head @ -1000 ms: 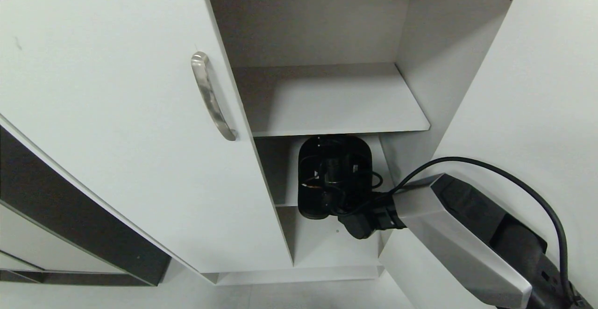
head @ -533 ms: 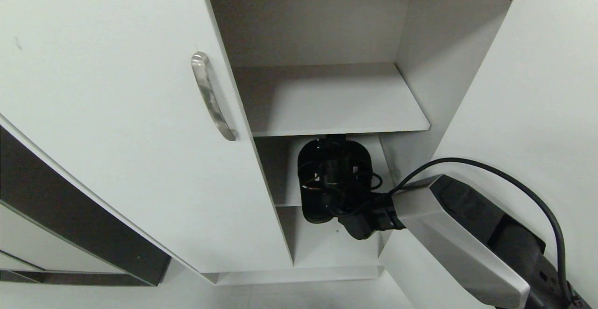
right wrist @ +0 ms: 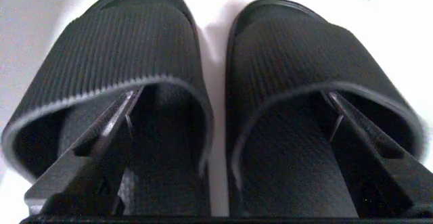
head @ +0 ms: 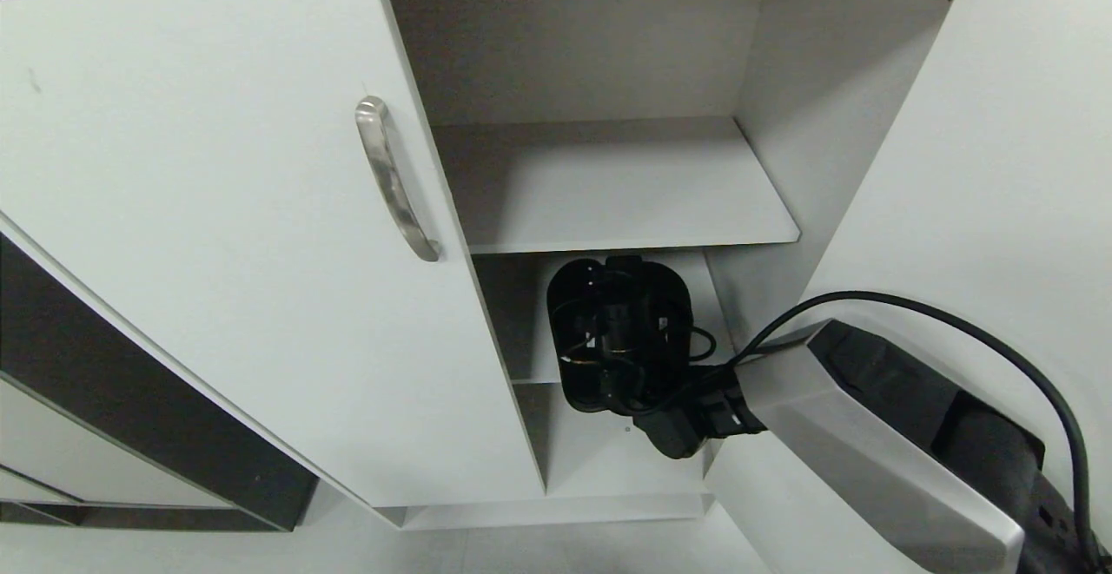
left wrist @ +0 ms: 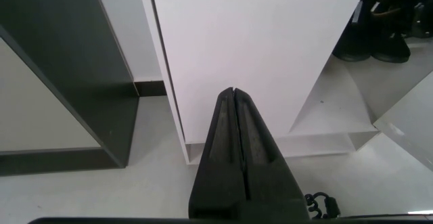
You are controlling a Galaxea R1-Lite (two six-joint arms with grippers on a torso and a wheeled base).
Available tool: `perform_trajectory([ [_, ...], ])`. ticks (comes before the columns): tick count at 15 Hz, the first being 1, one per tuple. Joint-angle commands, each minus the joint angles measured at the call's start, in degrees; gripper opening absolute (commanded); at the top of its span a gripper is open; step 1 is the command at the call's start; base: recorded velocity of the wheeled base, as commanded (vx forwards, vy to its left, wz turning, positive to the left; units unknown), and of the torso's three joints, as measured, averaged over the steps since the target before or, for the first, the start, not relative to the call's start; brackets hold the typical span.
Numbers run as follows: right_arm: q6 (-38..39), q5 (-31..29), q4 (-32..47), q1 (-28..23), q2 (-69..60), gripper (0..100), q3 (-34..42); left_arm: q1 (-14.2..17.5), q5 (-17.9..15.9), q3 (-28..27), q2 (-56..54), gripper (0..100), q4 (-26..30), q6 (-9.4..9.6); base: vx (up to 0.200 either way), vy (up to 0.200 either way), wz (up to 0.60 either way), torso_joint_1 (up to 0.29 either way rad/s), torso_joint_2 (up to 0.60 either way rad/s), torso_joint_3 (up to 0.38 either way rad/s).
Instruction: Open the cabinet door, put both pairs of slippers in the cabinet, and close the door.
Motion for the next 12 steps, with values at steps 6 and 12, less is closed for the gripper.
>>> perform_trajectory([
  [6,0.0,0.2,-10.0,3.5,-12.6,100,25.1,0.0,0.0,0.0,0.1,0,0.0,0.11,0.0,0.0,0.0,0.0,0.0,0.0],
  [12,-0.1,0.3,-19.5,7.0,-15.5,100,36.7,0.0,0.0,0.0,0.1,0,0.0,0.19,0.0,0.0,0.0,0.0,0.0,0.0],
])
